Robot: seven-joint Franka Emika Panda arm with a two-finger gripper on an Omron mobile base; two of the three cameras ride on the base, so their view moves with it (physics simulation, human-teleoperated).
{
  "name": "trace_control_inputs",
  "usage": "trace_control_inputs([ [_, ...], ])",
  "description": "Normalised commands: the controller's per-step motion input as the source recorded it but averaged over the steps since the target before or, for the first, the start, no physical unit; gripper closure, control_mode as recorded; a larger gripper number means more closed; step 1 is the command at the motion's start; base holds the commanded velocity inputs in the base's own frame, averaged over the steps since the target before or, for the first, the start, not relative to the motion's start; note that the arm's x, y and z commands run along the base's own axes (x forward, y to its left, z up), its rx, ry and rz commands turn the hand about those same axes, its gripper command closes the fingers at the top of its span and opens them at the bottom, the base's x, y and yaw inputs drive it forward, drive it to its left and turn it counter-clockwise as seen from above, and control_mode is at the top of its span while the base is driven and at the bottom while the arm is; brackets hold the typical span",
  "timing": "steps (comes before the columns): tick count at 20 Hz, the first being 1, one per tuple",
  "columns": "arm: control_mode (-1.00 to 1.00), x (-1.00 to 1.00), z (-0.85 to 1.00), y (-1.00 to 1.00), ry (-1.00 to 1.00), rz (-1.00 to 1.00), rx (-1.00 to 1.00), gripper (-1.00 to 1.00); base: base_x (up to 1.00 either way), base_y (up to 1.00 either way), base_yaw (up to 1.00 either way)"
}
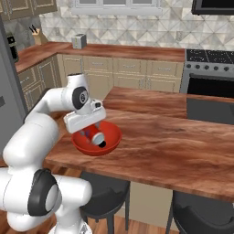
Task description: Open the fridge, grab two sodas, and place both sodas inside the bowl with ice on the dining counter.
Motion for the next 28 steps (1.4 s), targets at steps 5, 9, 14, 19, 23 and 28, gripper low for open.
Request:
trace_control_inputs([
  [5, -1.0, -0.03, -0.01, 0.04, 0.04, 0.03, 0.0, 1.0, 0.0, 0.0, 0.0],
  [9, -1.0, 0.05, -0.1, 0.0, 0.0, 0.02, 0.0, 1.0, 0.0, 0.0, 0.0],
  [14, -1.0, 0.0, -0.19, 0.01, 0.0, 0.03, 0.0, 1.0, 0.0, 0.0, 0.0],
  [19, -1.0, 0.0, -0.22, 0.03, 0.0, 0.04, 0.0, 1.0, 0.0, 0.0, 0.0],
  [23, -1.0, 0.0, -0.21, 0.0, 0.0, 0.05, 0.0, 1.0, 0.0, 0.0, 0.0],
  [28, -1.0, 0.0, -0.21, 0.0, 0.0, 0.06, 0.0, 1.0, 0.0, 0.0, 0.0],
])
